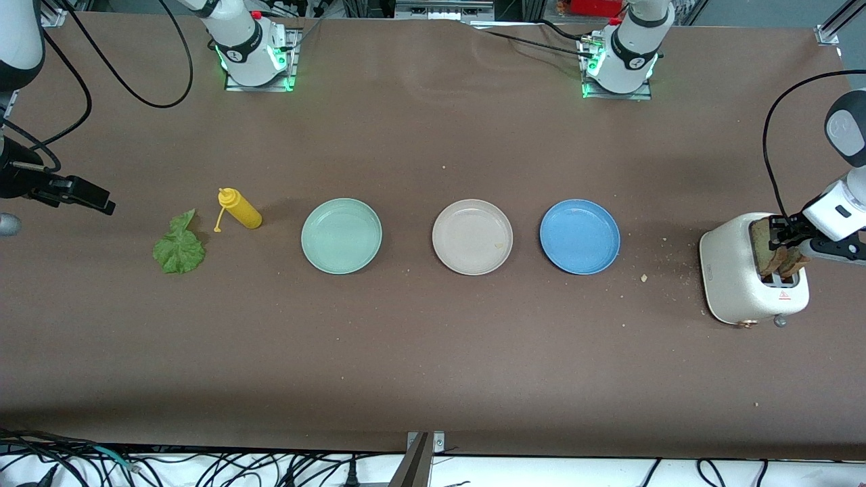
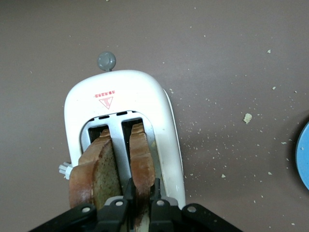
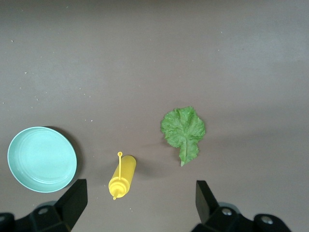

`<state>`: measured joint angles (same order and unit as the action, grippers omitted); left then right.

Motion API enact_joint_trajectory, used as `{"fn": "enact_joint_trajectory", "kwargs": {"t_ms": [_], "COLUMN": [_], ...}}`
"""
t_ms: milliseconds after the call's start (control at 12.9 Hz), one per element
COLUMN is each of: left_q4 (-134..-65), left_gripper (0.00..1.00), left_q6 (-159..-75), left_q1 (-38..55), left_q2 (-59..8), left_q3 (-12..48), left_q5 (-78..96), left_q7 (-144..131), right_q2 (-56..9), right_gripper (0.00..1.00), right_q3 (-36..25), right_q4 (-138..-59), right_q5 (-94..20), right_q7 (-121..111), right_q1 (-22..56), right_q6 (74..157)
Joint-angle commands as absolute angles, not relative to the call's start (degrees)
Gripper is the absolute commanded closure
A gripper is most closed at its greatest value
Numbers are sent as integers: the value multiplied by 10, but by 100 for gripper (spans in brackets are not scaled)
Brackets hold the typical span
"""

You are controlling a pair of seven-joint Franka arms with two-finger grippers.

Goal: Make sandwich in beige plate with both arms
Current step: 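Lower the left gripper into the toaster and grasp a bread slice, then lift the bread slice out and carry it to the beige plate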

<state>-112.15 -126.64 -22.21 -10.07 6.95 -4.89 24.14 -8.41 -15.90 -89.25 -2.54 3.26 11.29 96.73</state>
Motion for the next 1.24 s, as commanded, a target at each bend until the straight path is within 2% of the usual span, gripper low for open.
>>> {"fn": "enact_joint_trajectory", "kwargs": {"t_ms": [0,309,464,774,1160], "left_q4": [-1068,-956,-914,-913,-913], "left_gripper": [100,100,100,100,100], "left_q6": [-1187,-1050,-991,-979,-987], "left_q1": [-228,-221,-215,-188,-90], "left_q2": [-88,-88,-91,-112,-198], "left_q3": [76,86,121,189,191], "left_q5": [-67,-67,-54,37,239], "left_q7": [251,265,265,248,172], "right_q2": [-76,-76,-76,-76,-83], "right_gripper": [1,1,1,1,0], "right_q3": [-159,-158,-158,-159,-167], "right_q4": [-899,-898,-898,-898,-901], "right_q5": [-30,-31,-31,-30,-31], "right_q7": [29,29,33,28,24], "right_q1": [112,112,112,110,104], "right_q6": [966,966,966,966,941]}}
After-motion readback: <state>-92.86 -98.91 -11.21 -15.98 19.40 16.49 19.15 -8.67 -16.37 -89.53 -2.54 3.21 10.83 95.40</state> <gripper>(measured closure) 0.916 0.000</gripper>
